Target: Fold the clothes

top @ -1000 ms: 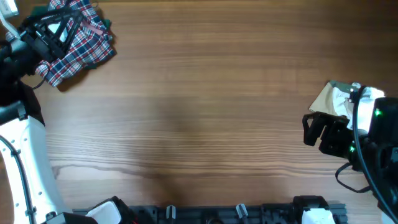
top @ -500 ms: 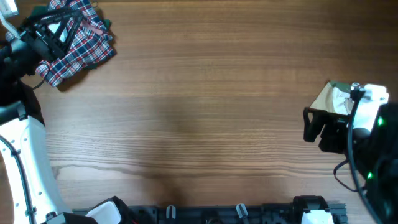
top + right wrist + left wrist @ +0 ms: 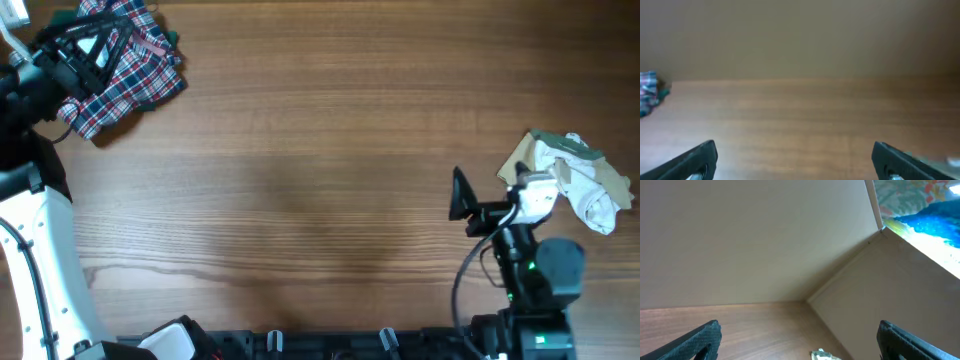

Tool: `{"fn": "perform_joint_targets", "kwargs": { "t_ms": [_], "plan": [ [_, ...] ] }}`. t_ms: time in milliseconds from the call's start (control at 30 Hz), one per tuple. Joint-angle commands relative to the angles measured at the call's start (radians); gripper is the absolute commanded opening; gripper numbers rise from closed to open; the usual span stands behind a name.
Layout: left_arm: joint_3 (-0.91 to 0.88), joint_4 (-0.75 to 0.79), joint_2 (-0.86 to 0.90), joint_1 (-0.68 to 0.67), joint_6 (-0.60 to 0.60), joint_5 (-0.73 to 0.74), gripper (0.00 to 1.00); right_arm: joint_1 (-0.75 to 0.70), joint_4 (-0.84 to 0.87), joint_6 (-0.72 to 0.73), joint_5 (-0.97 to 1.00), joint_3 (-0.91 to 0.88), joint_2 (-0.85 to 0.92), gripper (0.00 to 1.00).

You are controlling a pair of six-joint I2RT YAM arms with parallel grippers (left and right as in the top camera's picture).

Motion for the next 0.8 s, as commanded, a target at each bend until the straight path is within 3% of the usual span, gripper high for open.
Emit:
{"fn": "perform_joint_targets", "kwargs": {
  "t_ms": [0,267,767],
  "plan": [
    [-0.001,0.003,0.001,0.003,0.012,0.011,1.0,0.0,0.082,-0.024,-0.062,-0.097,-0.075,1.0],
    [-0.001,0.003,0.001,0.003,0.012,0.011,1.0,-0.002,0.138,-0.024,-0.063,-0.173,-0.218,1.0],
    [-0.001,0.003,0.001,0.003,0.012,0.011,1.0,-0.092,0.187,-0.024,-0.155,-0.29,-0.307,1.0]
  ]
}}
